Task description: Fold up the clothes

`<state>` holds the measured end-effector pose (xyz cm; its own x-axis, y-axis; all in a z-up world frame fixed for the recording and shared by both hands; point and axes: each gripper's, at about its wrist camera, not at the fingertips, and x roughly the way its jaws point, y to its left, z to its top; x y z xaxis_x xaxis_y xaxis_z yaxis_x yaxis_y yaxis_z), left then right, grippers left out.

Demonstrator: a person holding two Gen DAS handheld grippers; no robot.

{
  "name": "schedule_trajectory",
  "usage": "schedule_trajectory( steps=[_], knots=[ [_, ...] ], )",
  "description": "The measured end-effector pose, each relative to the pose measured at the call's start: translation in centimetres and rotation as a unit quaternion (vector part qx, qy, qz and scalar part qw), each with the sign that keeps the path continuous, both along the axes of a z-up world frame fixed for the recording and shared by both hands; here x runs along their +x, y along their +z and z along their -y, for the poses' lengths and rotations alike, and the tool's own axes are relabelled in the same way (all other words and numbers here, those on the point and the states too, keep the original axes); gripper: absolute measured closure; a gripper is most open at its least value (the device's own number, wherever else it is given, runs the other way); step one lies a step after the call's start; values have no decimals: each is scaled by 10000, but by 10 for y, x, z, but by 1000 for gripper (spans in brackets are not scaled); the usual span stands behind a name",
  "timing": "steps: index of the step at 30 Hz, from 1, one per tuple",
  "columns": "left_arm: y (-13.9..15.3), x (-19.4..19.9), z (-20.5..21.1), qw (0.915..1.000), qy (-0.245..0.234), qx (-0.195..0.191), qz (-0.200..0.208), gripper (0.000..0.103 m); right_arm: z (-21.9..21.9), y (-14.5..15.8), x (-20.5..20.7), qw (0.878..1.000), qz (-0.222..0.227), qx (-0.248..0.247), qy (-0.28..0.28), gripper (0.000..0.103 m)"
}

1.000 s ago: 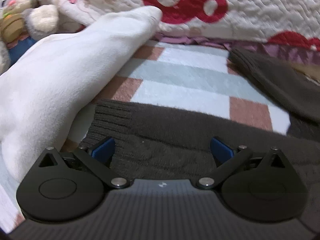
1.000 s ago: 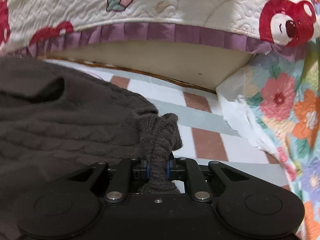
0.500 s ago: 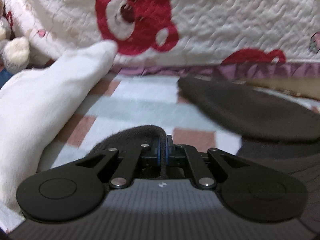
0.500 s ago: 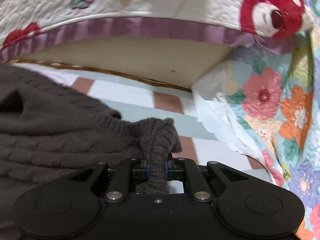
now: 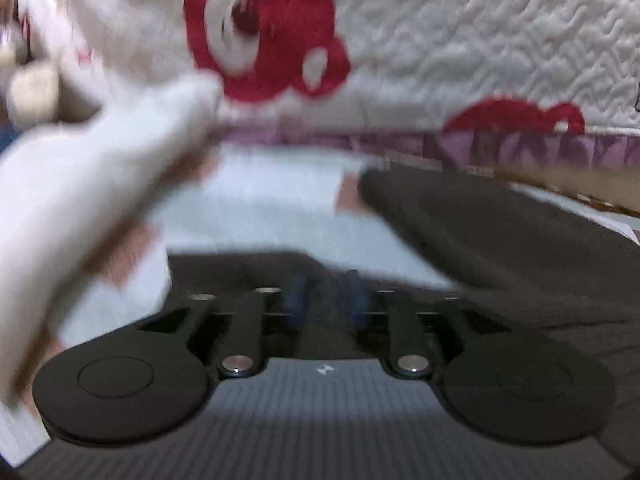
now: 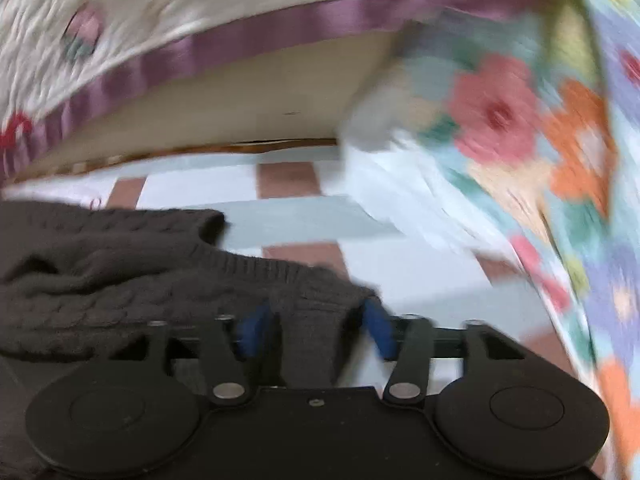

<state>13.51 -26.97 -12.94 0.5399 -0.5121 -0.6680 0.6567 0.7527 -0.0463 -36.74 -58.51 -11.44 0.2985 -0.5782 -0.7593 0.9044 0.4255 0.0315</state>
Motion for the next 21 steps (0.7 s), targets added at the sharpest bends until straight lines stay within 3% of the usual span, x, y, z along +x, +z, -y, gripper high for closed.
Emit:
schedule_trajectory(
  steps=[1,4,6,9,12,15,18,21],
  knots=[
    [4,-5,2,10000,-47,37,-27,43,-6,0,-16,9995,226,137,-166,35],
    [22,-31,8,9993,-344,95,55,39,-27,-3,-62,9918,904,605,-670,35],
    [33,-53,9,9978,-665,57,-12,37,-46,-11,-100,9748,1643,1057,-1075,35],
    [43,-91,1,9889,-1385,-139,-514,35,-73,-22,-134,9416,2734,1567,-1189,35],
    [53,-129,-7,9720,-2094,-335,-1012,35,-95,-28,-122,9339,2889,1932,-835,34],
    [59,-165,-14,9482,-2741,-508,-1524,35,-117,-35,-109,9247,3006,2288,-466,34],
    [56,-197,-16,9292,-3331,-534,-1506,35,-133,-42,-88,9132,2898,2858,-198,34],
    [53,-230,-18,9074,-3921,-549,-1412,35,-144,-42,-76,9246,2643,2743,93,38]
  ],
)
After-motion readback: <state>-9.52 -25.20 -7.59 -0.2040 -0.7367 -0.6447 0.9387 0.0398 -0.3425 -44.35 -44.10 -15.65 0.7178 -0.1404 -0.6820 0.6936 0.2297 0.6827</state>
